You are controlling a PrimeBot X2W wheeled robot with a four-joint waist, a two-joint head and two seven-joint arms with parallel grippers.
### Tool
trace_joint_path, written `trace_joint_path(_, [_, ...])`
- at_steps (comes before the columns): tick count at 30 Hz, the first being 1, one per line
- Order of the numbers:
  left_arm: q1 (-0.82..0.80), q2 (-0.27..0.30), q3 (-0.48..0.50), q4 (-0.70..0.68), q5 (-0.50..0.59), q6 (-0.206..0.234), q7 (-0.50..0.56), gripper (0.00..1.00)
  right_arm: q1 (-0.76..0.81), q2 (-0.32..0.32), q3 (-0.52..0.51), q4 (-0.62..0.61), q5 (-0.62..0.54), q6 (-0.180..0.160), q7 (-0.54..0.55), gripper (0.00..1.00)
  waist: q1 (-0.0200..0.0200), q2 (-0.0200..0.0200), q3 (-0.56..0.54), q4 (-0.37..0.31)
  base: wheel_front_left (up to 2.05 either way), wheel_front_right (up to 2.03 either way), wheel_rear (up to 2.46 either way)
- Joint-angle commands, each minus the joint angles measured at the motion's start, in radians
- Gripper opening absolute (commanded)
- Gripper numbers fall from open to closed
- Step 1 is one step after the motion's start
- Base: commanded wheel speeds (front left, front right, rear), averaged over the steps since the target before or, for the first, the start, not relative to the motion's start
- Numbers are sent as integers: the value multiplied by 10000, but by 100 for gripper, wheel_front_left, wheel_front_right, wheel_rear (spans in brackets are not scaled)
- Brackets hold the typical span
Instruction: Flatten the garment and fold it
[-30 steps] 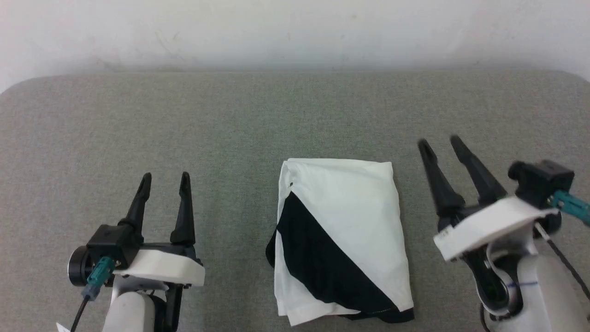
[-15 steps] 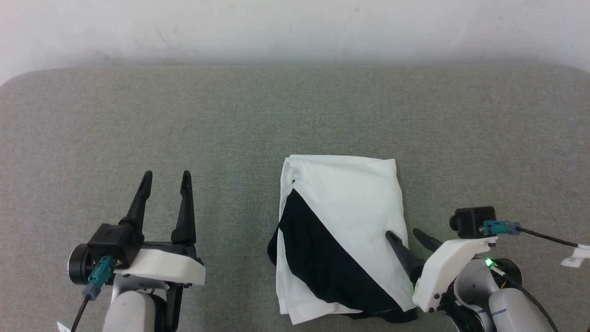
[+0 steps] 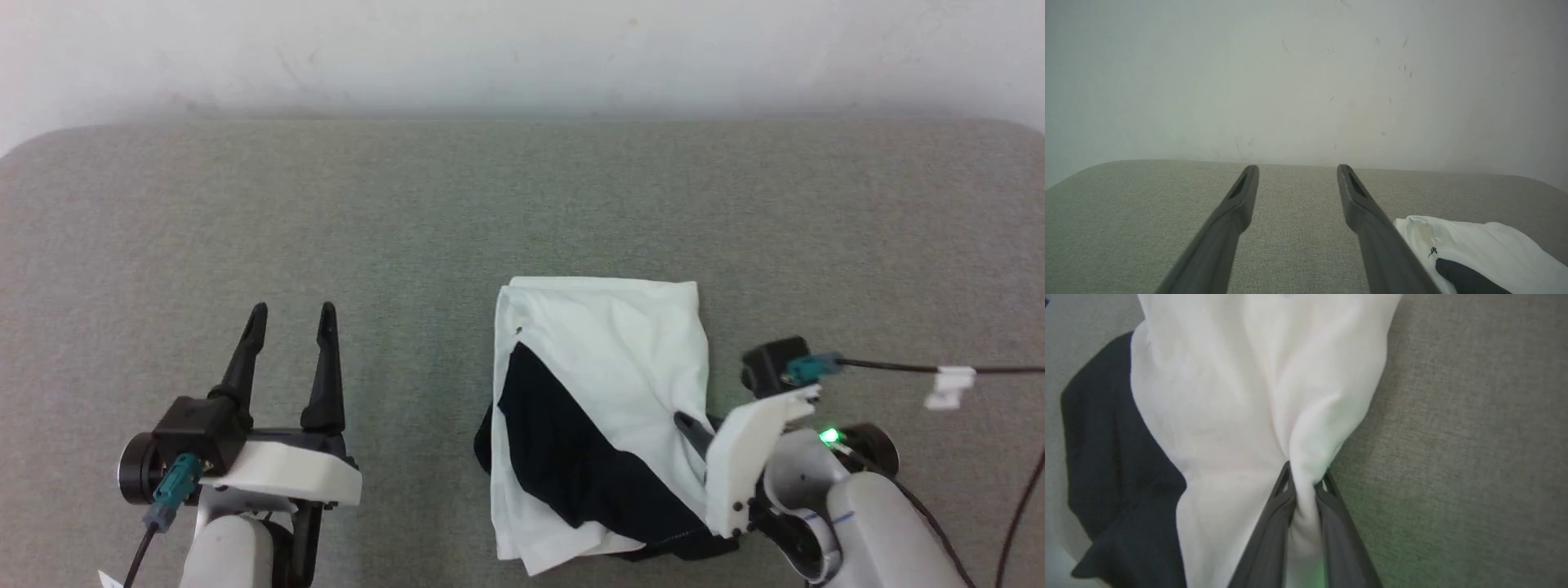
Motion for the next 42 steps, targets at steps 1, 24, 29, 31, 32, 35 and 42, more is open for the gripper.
trace_joint_path(1, [-39, -57, 50, -56, 27, 7, -47, 100, -314, 15, 190, -175, -806, -9, 127, 0, 0, -1, 43, -263, 0, 0, 0])
trace_joint_path(24, [-508, 36, 78, -581, 313, -39, -47, 100, -3367, -3849, 1148, 506, -4471, -9, 564, 0, 0, -1, 1096, -3318, 0, 0, 0])
trace_joint_path(29, [-881, 168, 10, -612, 382, -86, -47, 100, -3847, -3940, 172, 1364, -5040, -9, -82, 0, 0, -1, 1630, -3401, 0, 0, 0])
trace_joint_path(31, [-1053, 244, -23, -601, 395, -111, -47, 100, -4069, -3916, -352, 1728, -5289, -9, -386, 0, 0, -1, 1838, -3331, 0, 0, 0])
trace_joint_path(32, [-1124, 284, -33, -588, 401, -121, -47, 100, -4177, -3899, -601, 1899, -5431, -9, -550, 0, 0, -1, 1938, -3282, 0, 0, 0])
trace_joint_path(35, [-1276, 369, -89, -590, 455, -130, -47, 100, -4499, -3821, -1298, 2412, -5784, -9, -1069, 0, 0, -1, 2248, -3089, 0, 0, 0])
trace_joint_path(42, [-1497, 470, -156, -577, 475, -106, -47, 100, -5015, -3446, -2673, 3564, -6580, -9, -1772, 0, 0, -1, 2705, -2600, 0, 0, 0])
